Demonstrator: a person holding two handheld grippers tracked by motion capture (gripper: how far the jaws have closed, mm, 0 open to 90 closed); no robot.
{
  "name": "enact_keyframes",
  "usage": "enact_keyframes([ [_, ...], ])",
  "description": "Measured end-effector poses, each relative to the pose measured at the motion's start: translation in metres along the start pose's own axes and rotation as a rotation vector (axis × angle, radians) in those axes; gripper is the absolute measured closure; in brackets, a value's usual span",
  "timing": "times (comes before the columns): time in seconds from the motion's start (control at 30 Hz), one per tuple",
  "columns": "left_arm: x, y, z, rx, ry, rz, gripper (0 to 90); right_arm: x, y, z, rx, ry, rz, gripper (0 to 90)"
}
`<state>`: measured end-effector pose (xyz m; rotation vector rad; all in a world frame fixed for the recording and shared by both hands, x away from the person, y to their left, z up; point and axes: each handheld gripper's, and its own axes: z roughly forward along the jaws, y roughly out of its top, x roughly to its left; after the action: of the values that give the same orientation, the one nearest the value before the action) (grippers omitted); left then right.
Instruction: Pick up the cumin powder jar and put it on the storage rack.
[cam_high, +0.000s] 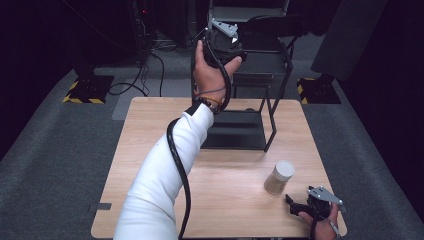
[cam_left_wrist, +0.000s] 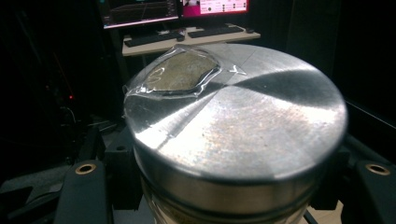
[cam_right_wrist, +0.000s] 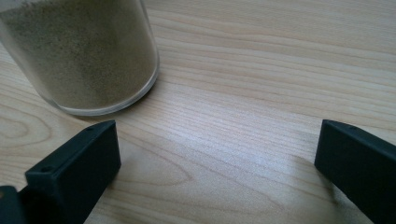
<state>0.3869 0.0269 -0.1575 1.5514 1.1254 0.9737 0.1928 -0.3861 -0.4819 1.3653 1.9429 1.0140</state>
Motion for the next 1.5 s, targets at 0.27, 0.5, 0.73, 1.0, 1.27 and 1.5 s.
enact_keyframes([
  [0.27, 0.002, 0.006, 0.027, 0.007, 0.04, -0.004, 30.7, 0.001, 0.0, 0.0, 0.0, -0.005, 0.003, 0.0],
  [0.5, 0.007, 0.005, 0.044, 0.015, 0.06, -0.021, 30.7, 0.0, 0.0, 0.0, 0.002, -0.003, 0.006, 0.0],
  [0.73, 0.007, 0.007, 0.055, 0.02, 0.068, -0.02, 30.7, 0.0, 0.0, 0.0, 0.002, -0.002, 0.007, 0.0],
  [1.0, 0.011, 0.007, 0.068, 0.033, 0.065, -0.038, 30.7, 0.0, 0.0, 0.0, 0.003, -0.002, 0.007, 0.0],
  [1.27, 0.014, 0.005, 0.081, 0.07, 0.055, -0.057, 30.7, 0.0, 0.0, 0.0, 0.002, -0.003, 0.008, 0.0],
  [1.5, 0.015, 0.001, 0.087, 0.071, 0.056, -0.057, 30.7, 0.0, 0.0, 0.0, 0.002, -0.002, 0.008, 0.0],
])
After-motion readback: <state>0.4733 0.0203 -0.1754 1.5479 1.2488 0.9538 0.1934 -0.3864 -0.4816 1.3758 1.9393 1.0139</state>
